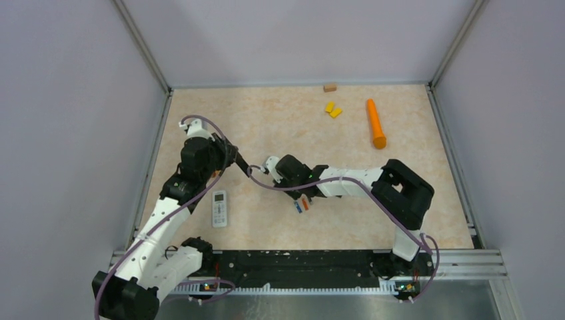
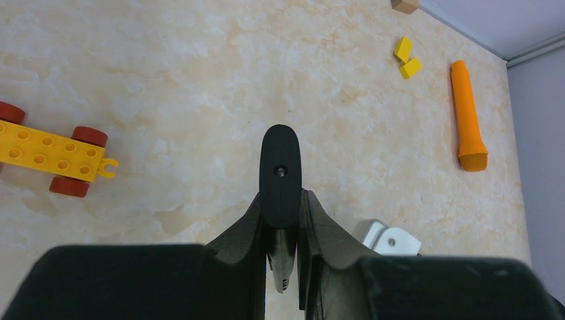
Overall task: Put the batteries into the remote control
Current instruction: Pick up the battery from the center of the board, then load the battery into the remote control.
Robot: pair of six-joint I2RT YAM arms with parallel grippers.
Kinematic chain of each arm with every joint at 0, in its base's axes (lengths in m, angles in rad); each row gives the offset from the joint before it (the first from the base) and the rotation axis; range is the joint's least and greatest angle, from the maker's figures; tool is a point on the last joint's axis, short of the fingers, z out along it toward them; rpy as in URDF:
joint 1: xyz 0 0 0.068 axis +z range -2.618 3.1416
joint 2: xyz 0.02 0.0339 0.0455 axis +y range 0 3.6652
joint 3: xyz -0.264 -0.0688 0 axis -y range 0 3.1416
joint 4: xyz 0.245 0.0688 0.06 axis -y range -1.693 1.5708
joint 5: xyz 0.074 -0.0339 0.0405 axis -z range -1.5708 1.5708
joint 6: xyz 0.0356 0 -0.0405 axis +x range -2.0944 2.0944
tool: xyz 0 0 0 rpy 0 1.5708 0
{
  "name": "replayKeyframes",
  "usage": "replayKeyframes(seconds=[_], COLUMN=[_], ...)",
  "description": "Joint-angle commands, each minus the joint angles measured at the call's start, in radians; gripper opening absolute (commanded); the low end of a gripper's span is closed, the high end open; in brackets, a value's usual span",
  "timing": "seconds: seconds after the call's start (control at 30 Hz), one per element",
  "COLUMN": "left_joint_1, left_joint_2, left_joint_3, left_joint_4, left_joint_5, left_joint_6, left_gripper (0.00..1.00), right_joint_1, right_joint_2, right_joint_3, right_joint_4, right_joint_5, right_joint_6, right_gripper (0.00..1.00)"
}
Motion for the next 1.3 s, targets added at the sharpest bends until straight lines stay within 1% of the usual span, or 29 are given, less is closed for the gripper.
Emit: replayKeyframes(seconds=[0.0,0.1,0.2,0.3,0.33,0.43,0.5,0.57,0.67,0.73,0.83,0.93,1.03,1.27], left_joint_1=[0.007,0.007,0.007,0.007,0.007,0.007,0.007,0.007,0.006,0.005,0.005,0.005,0.005,0.006], left_joint_2=[-0.017,-0.013,-0.006,0.006,0.011,0.038,0.063,0.079,0.092,0.095,0.098,0.100,0.098,0.098], left_joint_3=[0.046,0.042,0.035,0.037,0.036,0.037,0.038,0.041,0.030,0.021,0.014,-0.005,-0.021,-0.013], left_joint_4=[0.058,0.090,0.154,0.233,0.265,0.377,0.468,0.533,0.628,0.671,0.687,0.743,0.800,0.822], left_joint_5=[0.045,0.097,0.226,0.377,0.427,0.569,0.656,0.710,0.749,0.753,0.738,0.756,0.762,0.784], left_joint_6=[0.007,0.008,0.009,0.013,0.005,-0.056,-0.112,-0.172,-0.273,-0.352,-0.435,-0.511,-0.565,-0.603], left_gripper=[0.00,0.00,0.00,0.00,0.00,0.00,0.00,0.00,0.00,0.00,0.00,0.00,0.00,0.00], right_joint_1=[-0.031,-0.053,-0.068,-0.067,-0.067,-0.066,-0.066,-0.065,-0.062,-0.053,-0.042,-0.034,-0.028,-0.026], right_joint_2=[-0.044,-0.124,-0.226,-0.356,-0.412,-0.525,-0.583,-0.632,-0.677,-0.682,-0.669,-0.666,-0.669,-0.670], right_joint_3=[0.007,-0.013,-0.004,0.009,0.007,-0.025,-0.044,-0.064,-0.081,-0.073,-0.057,-0.060,-0.063,-0.061], right_joint_4=[0.113,0.186,0.183,0.164,0.173,0.256,0.306,0.353,0.424,0.424,0.403,0.404,0.406,0.370], right_joint_5=[0.100,0.112,0.092,0.022,-0.033,-0.127,-0.150,-0.162,-0.196,-0.195,-0.188,-0.181,-0.178,-0.175], right_joint_6=[0.051,0.087,0.171,0.264,0.293,0.394,0.450,0.501,0.541,0.538,0.519,0.508,0.495,0.457], right_gripper=[0.00,0.00,0.00,0.00,0.00,0.00,0.00,0.00,0.00,0.00,0.00,0.00,0.00,0.01])
